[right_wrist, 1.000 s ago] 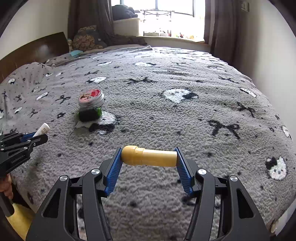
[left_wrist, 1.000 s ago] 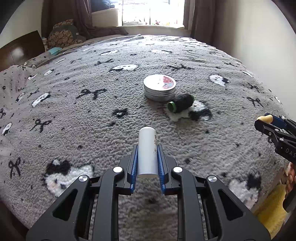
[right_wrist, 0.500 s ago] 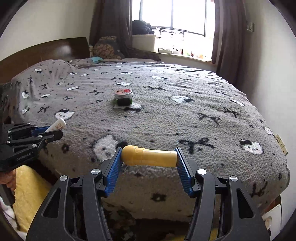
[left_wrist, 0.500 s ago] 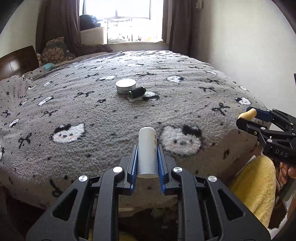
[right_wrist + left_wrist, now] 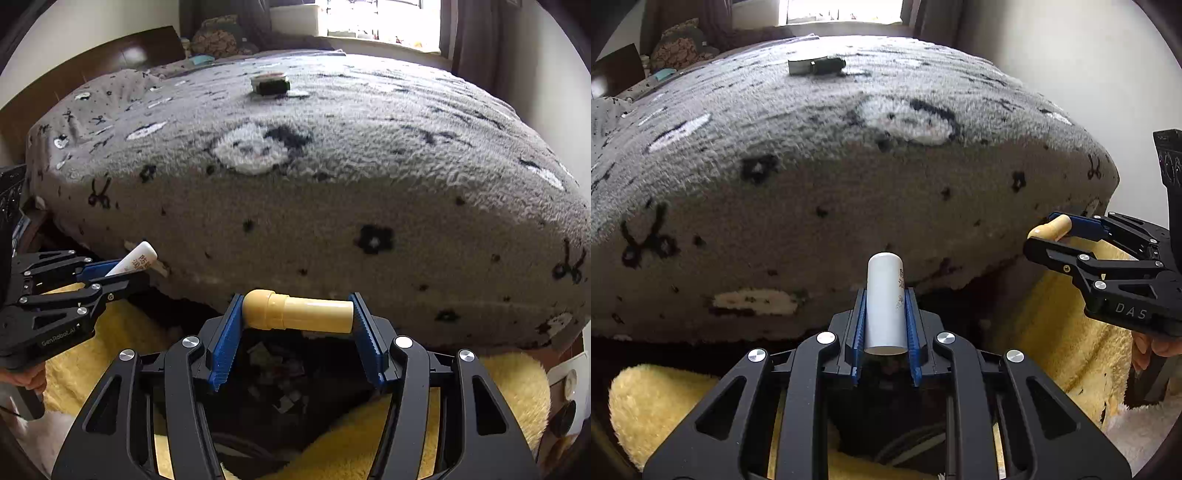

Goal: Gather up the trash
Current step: 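Lower the yellow tube and white cylinder into the bin and open both tools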

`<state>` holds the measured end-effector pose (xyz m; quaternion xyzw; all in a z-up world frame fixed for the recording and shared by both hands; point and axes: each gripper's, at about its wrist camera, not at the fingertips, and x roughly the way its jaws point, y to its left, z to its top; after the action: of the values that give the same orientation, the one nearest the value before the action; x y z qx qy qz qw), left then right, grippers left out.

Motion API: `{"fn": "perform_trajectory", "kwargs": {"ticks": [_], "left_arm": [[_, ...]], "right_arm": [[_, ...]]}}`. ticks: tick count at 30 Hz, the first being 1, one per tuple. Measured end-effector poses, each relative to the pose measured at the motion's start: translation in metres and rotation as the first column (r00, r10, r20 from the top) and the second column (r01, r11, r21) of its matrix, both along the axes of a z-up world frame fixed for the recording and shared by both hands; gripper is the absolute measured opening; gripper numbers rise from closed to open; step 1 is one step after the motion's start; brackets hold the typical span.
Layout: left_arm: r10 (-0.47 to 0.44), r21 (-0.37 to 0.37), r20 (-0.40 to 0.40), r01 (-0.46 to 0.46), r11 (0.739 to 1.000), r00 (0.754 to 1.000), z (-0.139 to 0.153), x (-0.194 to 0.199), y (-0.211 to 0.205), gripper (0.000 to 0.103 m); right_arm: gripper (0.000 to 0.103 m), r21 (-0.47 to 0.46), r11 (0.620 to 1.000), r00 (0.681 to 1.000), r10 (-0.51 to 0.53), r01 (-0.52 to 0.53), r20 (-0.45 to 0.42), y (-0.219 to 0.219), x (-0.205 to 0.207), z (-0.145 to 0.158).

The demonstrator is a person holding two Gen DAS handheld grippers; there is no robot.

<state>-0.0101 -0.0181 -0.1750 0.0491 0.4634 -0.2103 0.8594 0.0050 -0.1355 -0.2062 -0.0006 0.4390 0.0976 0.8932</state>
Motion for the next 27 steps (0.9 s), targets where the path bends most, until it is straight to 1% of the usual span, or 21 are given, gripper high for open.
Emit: {"fn": "perform_trajectory", "kwargs": {"ticks": [3, 7, 10, 13, 17, 20, 27], "left_arm": [[-0.014, 0.004, -0.072, 0.014, 1.000, 0.997, -0.022, -0.002, -0.002, 0.018], [-0.023, 0.011, -0.173, 0.025, 1.000, 0.985, -0.052, -0.002, -0.004, 0.018], [-0.026, 0.015, -0.233, 0.030, 0.999, 0.972, -0.068, 0.000, -0.005, 0.018], [-0.031, 0.029, -0.274, 0.040, 0.999, 0.961, -0.081, 0.003, -0.007, 0.018], [-0.046, 0.039, -0.344, 0.063, 0.997, 0.938, -0.101, 0.005, -0.011, 0.018], [-0.058, 0.040, -0.370, 0.078, 0.996, 0.927, -0.109, 0.006, -0.013, 0.018], [-0.045, 0.044, -0.383, 0.067, 0.997, 0.923, -0.116, 0.009, -0.013, 0.019]], "right_arm": [[0.058, 0.014, 1.000, 0.998, 0.009, -0.008, -0.056, 0.005, -0.001, -0.019], [0.058, 0.030, 0.999, 0.991, 0.029, -0.025, -0.132, 0.014, 0.003, -0.042], [0.058, 0.045, 0.999, 0.981, 0.037, -0.029, -0.191, 0.019, 0.006, -0.058], [0.058, 0.054, 0.998, 0.968, 0.032, -0.020, -0.248, 0.021, 0.009, -0.075], [0.058, 0.068, 0.998, 0.954, 0.010, 0.011, -0.301, 0.019, 0.015, -0.091], [0.058, 0.069, 0.998, 0.949, 0.012, 0.010, -0.316, 0.021, 0.017, -0.095], [0.058, 0.075, 0.997, 0.946, 0.008, 0.017, -0.325, 0.022, 0.019, -0.100]]}}
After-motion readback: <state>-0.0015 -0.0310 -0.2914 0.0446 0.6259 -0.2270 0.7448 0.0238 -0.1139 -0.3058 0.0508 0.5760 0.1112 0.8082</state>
